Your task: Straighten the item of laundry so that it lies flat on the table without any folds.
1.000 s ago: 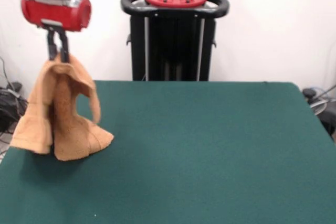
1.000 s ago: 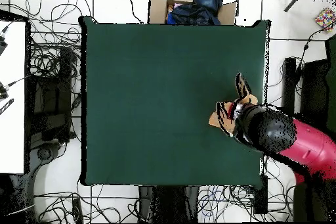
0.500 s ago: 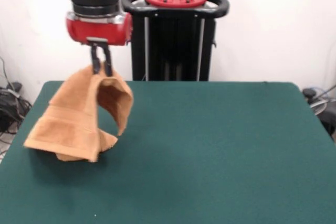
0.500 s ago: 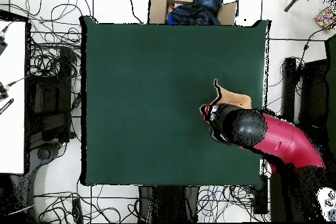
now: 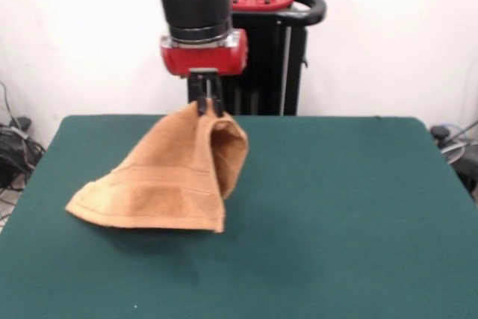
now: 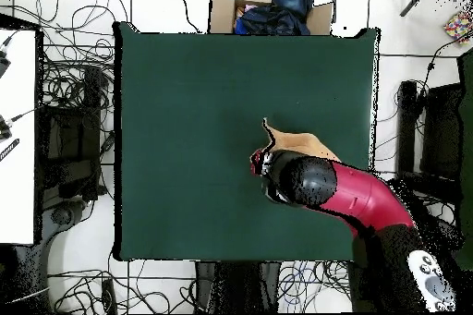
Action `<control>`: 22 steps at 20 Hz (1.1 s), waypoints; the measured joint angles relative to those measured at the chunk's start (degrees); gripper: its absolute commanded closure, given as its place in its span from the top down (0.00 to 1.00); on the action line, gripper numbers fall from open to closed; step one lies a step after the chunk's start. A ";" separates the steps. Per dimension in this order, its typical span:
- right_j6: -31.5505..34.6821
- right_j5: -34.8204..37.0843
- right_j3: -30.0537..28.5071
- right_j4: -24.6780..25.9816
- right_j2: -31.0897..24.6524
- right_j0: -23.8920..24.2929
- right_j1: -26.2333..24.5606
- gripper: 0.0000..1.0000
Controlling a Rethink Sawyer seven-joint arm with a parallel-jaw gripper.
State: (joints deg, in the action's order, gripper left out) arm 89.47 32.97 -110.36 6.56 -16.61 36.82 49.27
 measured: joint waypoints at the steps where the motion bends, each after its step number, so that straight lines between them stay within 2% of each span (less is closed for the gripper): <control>1: 0.00 -0.13 -0.62 -0.67 -0.54 0.02 0.01 0.00; 9: 0.00 -4.66 -6.02 -4.62 -4.70 -1.23 -1.35 0.00; 16: 0.13 -14.98 -11.53 -7.17 -7.53 -5.81 -4.76 0.00; 22: 0.14 -16.20 -17.26 -10.96 -10.52 -7.85 -3.57 0.00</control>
State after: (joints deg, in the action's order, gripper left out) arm 89.61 16.77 -127.61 -4.41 -27.13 28.97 45.70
